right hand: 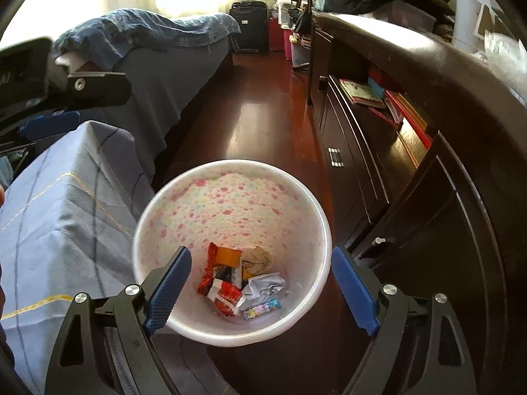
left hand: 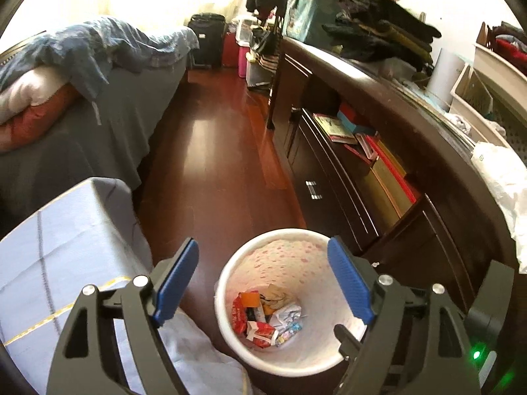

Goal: Collect trash
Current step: 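Move both open tools back over the table, then grasp the black box with the left tool while the right tool grasps the green-white tissue pack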

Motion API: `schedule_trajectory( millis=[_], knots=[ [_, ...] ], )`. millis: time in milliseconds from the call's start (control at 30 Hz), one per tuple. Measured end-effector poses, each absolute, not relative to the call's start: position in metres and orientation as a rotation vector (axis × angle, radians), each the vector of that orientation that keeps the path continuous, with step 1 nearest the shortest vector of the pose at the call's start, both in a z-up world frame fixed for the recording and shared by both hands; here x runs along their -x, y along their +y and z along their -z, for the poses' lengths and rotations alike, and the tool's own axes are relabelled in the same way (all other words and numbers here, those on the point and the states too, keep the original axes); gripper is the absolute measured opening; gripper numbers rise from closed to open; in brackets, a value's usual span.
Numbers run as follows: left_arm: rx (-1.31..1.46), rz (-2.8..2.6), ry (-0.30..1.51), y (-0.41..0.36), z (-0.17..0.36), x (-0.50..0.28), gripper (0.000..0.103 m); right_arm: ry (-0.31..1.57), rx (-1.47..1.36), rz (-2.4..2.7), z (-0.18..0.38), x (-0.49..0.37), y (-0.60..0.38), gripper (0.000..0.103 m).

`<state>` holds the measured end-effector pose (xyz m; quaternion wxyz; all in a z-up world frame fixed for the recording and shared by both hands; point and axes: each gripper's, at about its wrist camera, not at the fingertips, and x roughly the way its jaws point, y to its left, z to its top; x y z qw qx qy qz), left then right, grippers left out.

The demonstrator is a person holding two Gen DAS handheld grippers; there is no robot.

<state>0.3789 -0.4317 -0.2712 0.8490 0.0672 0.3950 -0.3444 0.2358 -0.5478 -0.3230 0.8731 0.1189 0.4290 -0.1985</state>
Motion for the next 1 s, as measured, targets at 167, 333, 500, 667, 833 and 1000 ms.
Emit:
schedule_trajectory(
  millis=[167,333,500,667,833,1000],
  knots=[
    [-0.144,0.628,0.804,-0.385,0.255,-0.373,0.081,0.871,-0.194,0.365,0.298,-0.234,-0.518,0.09],
    [-0.115,0.463,0.807,-0.31,0.244,-0.37,0.081,0.852,-0.148,0.237,0.277,-0.235,-0.467,0.092],
    [-0.053,0.282,0.824,-0.228,0.239,-0.369,0.081,0.854,-0.094,0.083,0.268,-0.24,-0.405,0.092],
    [0.036,0.073,0.835,-0.14,0.241,-0.367,0.081,0.855,-0.052,-0.044,0.263,-0.243,-0.35,0.092],
    [0.095,-0.147,0.828,-0.063,0.248,-0.363,0.089,0.864,0.0,-0.152,0.262,-0.247,-0.298,0.093],
    [0.212,-0.291,0.85,0.001,0.261,-0.365,0.097,0.875,0.063,-0.237,0.264,-0.248,-0.249,0.093]
  ],
)
